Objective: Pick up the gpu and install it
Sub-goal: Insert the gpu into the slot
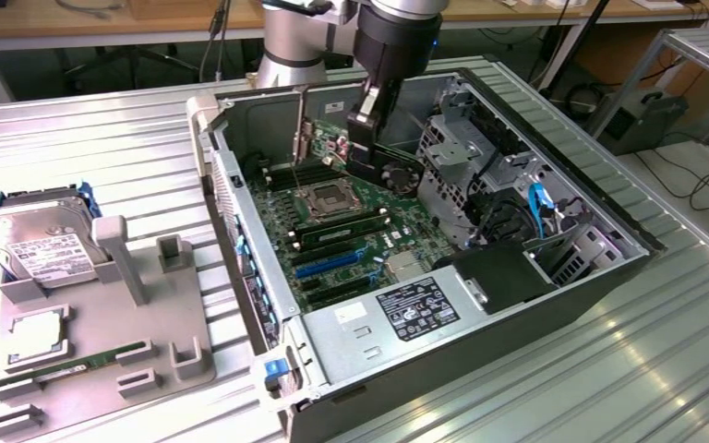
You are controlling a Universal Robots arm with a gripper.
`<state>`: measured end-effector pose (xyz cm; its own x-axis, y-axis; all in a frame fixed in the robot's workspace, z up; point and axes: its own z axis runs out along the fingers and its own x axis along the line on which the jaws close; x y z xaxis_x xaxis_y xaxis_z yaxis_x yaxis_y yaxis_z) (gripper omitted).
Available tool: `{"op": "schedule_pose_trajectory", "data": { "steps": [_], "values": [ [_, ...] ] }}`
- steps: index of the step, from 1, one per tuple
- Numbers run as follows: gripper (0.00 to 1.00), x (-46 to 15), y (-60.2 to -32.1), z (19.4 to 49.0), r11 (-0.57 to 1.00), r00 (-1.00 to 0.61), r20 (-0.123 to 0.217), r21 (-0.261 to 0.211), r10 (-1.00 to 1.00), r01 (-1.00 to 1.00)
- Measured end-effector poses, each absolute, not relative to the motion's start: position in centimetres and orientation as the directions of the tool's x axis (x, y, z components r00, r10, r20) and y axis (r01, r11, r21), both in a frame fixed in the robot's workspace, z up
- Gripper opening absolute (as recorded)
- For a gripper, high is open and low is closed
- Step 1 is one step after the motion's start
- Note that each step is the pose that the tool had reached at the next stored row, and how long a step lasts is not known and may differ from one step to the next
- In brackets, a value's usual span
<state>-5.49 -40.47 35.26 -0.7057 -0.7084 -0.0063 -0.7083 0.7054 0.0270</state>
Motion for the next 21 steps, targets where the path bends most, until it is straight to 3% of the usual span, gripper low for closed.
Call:
{"op": "schedule_pose_trajectory", "data": {
  "steps": [21],
  "values": [
    [0.26,-5.49,-40.47,35.26,0.636,-0.636,-0.006,0.027,-0.771,-0.771]
  ]
}}
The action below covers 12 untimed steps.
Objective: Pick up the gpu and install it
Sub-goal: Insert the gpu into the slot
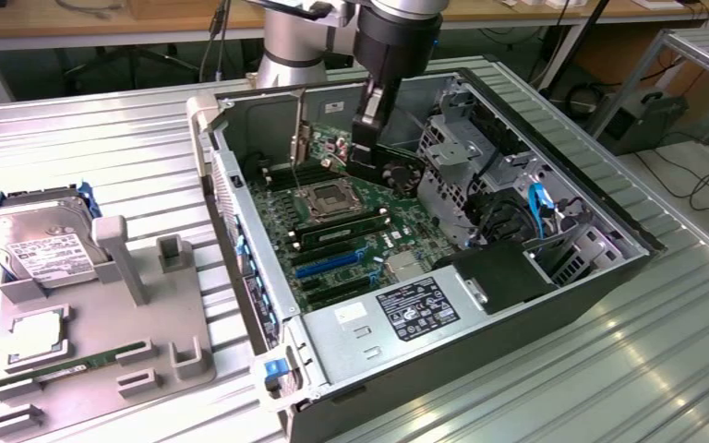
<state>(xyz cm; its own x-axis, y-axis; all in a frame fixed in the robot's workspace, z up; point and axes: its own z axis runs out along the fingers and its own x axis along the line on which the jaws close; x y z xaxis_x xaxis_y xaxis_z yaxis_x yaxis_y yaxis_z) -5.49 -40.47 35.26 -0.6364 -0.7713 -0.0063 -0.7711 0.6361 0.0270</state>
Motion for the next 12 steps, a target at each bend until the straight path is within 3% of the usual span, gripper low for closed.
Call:
{"op": "schedule_pose_trajectory", "data": {
  "steps": [12],
  "values": [
    [0.26,-5.49,-40.47,35.26,0.597,-0.598,-0.006,0.027,-0.802,-0.802]
  ]
}}
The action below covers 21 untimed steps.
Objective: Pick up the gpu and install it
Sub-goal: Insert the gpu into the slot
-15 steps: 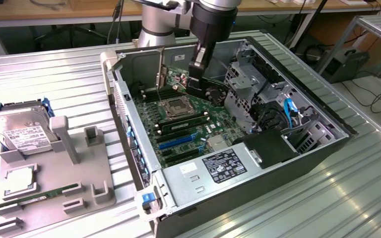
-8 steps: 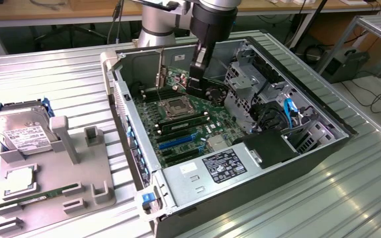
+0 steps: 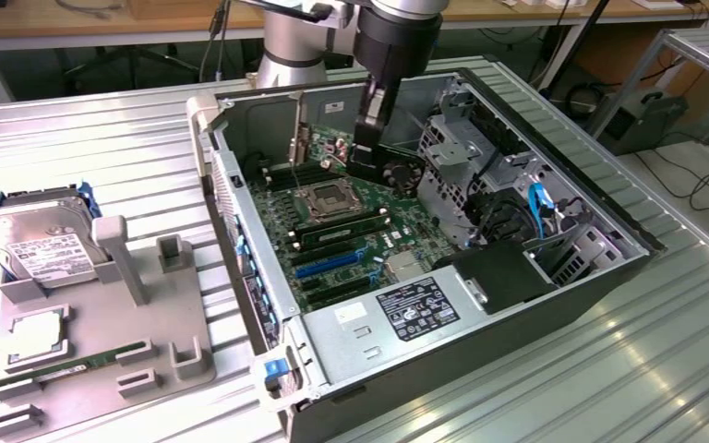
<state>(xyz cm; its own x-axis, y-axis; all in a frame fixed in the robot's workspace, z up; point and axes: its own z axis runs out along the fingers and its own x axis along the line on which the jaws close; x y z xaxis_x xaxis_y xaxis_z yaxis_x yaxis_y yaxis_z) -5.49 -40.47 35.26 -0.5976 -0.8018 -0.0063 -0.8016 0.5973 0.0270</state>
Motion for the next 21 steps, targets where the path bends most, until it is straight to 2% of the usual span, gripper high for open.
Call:
{"op": "schedule_pose_trajectory", "data": {
  "steps": [21],
  "values": [
    [0.26,-5.49,-40.47,35.26,0.529,-0.53,-0.006,0.027,-0.848,-0.848]
  ]
}}
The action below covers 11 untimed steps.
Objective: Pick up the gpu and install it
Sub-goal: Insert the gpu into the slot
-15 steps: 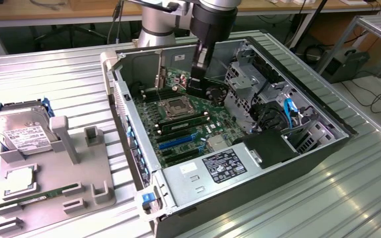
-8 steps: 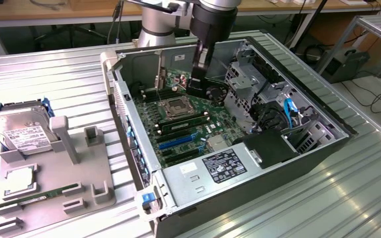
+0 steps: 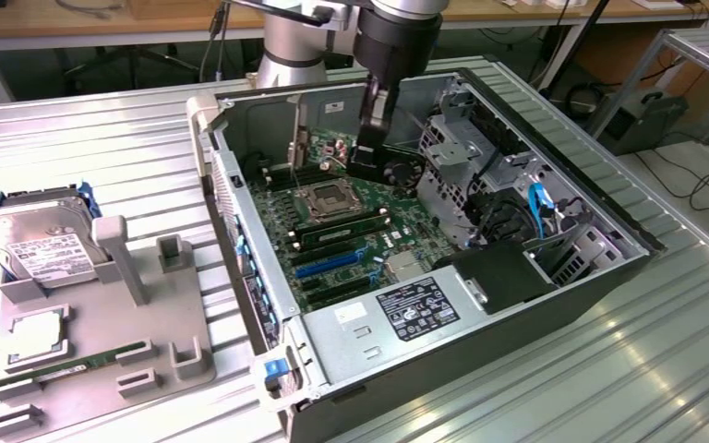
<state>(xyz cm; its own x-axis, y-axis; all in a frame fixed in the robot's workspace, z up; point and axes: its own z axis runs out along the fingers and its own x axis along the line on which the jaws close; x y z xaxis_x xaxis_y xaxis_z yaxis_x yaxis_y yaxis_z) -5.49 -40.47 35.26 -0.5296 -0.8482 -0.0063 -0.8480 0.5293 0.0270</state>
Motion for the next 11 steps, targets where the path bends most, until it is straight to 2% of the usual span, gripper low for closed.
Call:
{"op": "schedule_pose_trajectory", "data": {
  "steps": [11],
  "values": [
    [0.26,-5.49,-40.47,35.26,0.485,-0.486,-0.006,0.027,-0.874,-0.874]
  ]
}}
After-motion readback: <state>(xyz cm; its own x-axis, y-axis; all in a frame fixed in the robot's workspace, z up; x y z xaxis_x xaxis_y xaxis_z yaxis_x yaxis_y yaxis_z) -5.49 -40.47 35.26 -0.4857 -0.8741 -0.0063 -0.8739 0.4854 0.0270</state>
